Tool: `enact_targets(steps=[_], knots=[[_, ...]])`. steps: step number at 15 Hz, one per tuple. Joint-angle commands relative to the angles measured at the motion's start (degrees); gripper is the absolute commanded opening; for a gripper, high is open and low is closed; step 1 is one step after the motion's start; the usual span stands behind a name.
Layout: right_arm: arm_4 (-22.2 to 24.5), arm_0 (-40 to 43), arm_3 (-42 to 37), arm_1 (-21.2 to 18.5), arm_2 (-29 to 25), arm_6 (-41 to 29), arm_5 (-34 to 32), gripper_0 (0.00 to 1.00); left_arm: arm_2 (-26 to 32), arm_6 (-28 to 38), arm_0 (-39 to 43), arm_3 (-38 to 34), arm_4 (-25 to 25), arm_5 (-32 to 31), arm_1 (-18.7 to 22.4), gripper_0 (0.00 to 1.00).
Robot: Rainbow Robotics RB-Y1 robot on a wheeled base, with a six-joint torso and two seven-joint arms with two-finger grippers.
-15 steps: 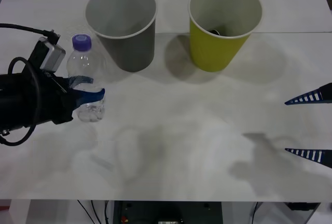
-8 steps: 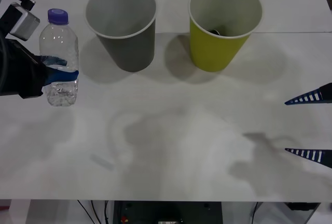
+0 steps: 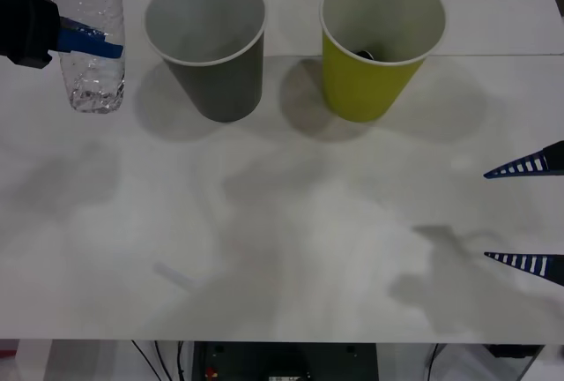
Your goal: Put the can into the green bin and the plastic bottle into the gray bin
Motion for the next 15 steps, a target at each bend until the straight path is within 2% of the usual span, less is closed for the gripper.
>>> enact_targets(steps=[1, 4, 7, 10, 15], knots=[[0.0, 0.0, 0.0, 0.0, 0.0, 0.0, 0.0, 1.0, -4.31, 0.0, -8.89, 8.69, 0.5, 0.02, 0.2, 0.0], [0.0, 0.0, 0.0, 0.0, 0.0, 0.0, 0.0, 1.0, -10.28, 0.0, -18.12, 16.6, -0.38, 0.02, -0.67, 0.0], [0.0, 0.0, 0.0, 0.0, 0.0, 0.0, 0.0, 1.0, -11.43, -0.27, -24.09, 24.6, -3.01, 0.02, -4.54, 0.0], [0.0, 0.0, 0.0, 0.0, 0.0, 0.0, 0.0, 1.0, -11.43, -0.53, -27.61, 27.94, -8.46, 0.02, -9.29, 0.0], [0.0, 0.0, 0.0, 0.0, 0.0, 0.0, 0.0, 1.0, -11.43, -0.53, -28.4, 28.38, -17.43, 0.82, -15.79, 0.0]])
